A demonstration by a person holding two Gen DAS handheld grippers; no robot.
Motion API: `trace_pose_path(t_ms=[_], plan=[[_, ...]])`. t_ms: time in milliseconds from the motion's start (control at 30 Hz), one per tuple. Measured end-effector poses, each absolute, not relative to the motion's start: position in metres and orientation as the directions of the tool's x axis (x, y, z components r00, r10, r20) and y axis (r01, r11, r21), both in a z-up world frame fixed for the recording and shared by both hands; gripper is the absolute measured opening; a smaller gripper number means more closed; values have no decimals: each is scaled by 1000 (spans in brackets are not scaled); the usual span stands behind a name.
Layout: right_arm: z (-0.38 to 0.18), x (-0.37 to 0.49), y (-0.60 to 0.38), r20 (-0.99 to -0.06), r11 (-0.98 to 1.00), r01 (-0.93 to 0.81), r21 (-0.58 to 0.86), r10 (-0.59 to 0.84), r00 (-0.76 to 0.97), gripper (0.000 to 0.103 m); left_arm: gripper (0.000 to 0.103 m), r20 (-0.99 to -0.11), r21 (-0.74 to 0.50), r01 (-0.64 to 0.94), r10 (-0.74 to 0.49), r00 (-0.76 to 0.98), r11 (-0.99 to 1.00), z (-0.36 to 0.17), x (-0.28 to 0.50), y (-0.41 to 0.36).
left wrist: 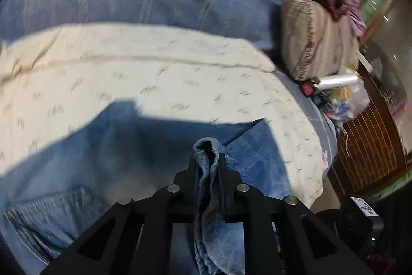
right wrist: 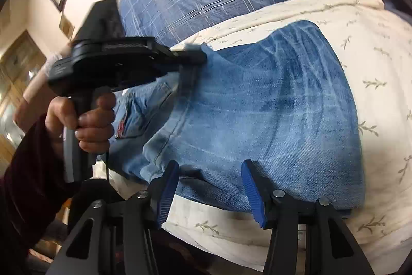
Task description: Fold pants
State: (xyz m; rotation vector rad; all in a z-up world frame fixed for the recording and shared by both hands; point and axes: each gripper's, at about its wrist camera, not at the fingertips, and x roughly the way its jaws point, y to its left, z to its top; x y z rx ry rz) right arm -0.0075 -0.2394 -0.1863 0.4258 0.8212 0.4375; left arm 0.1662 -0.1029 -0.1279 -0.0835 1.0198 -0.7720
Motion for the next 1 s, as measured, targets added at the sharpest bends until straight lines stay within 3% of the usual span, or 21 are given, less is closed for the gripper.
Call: trace_pose_path(t_ms=[100,167,267,333,433,600,767,1000], plan=[[-187,-5,-238,-594,831,-193,521,515,618,54,13,-728,-348,578,-601,330,738,-122,163,-107],[-188,-3,-236,-596,834,-181,522,508,622,54,13,-770,-315,535,-541,339,784,-137,171,-105],[-188,1,-232,-602,836,-182,518,508,616,55,25,-844,-290,429,-440,306,856,-170,181,-90],[-187,1,-231,-604,832,-187,523,517,606,56,29,-825,-355,382,-478,301,853,-175,179,-75],[-180,2,-234,-615,821,-190,539,538,576,56,32,-818,-338,375,-467,336,863,-163,169,-69],[-142,7,-257,-506,805,-223,550,533,678,56,35,-774,-318,424,-491,400,848,-137,139,-62],[-134,52,-277,-534,839,-154,522,463,708,56,38,-747,-328,442,-515,420,835,-134,112,-70],[-165,122,-265,-679,867,-87,491,443,585,48,38,-858,-204,413,-365,360,888,-181,97,-85]])
